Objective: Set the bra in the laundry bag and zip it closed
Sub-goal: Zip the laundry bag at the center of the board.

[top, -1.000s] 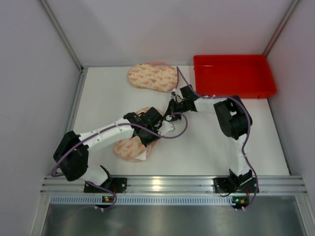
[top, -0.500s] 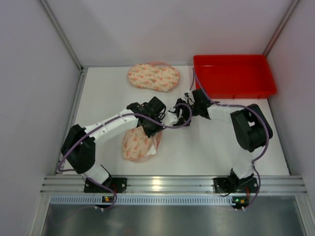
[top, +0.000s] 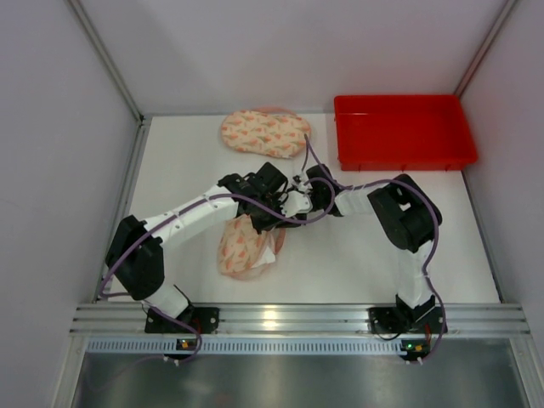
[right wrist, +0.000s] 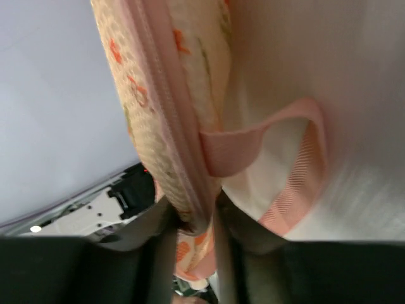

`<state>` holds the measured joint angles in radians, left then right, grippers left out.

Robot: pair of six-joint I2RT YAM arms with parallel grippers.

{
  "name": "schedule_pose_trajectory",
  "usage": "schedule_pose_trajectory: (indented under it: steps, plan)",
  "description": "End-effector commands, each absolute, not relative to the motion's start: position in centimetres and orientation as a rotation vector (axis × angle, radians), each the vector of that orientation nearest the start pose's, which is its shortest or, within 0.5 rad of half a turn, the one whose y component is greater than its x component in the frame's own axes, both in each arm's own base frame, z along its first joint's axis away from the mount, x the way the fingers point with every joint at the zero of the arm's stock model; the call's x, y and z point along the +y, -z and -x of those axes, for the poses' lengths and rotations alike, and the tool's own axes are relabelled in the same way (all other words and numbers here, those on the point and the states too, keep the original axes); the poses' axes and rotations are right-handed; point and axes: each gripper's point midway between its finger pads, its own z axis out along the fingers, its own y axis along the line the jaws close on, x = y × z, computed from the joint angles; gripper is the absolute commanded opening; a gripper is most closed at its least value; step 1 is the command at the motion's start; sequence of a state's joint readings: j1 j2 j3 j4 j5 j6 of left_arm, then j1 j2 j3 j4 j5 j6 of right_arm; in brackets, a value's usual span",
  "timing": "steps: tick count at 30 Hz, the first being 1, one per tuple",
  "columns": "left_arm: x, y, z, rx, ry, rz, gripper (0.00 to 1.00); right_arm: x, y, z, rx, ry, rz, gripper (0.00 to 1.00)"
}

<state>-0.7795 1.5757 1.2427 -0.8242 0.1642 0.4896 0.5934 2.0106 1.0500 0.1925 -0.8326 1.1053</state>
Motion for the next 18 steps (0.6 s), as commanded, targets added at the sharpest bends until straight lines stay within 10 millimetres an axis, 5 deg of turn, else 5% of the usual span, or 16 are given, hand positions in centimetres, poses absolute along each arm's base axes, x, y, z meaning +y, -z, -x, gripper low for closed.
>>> schedule_pose_trajectory:
  steps: [1, 3, 4, 10, 14, 17, 18]
  plan:
    - [-25.6, -12.2, -23.4, 2.111, 0.369, -1.679, 0.0, 38.7, -8.4, -28.1, 2.646, -1.755, -0.122, 0.23]
    - [-25.7, -11.8, -22.8, 2.121, 0.403, -1.689, 0.0, 38.8, -8.3, -28.3, 2.642, -1.743, -0.128, 0.02]
    - [-25.7, -11.9, -22.6, 2.116, 0.41, -1.695, 0.0, 38.8, -8.4, -28.7, 2.638, -1.738, -0.128, 0.0]
    - [-25.0, -10.4, -19.3, 2.119, 0.47, -1.773, 0.0, 37.5, -7.4, -31.6, 2.628, -1.65, -0.188, 0.0]
    - [-24.9, -10.5, -18.9, 2.134, 0.453, -1.755, 0.0, 36.6, -7.4, -32.7, 2.612, -1.628, -0.235, 0.0]
    - [-24.9, -11.0, -20.0, 2.136, 0.398, -1.724, 0.0, 36.5, -7.8, -32.0, 2.612, -1.647, -0.221, 0.34]
    - [-24.9, -11.0, -20.3, 2.131, 0.388, -1.726, 0.0, 36.2, -7.6, -31.5, 2.627, -1.652, -0.23, 0.61]
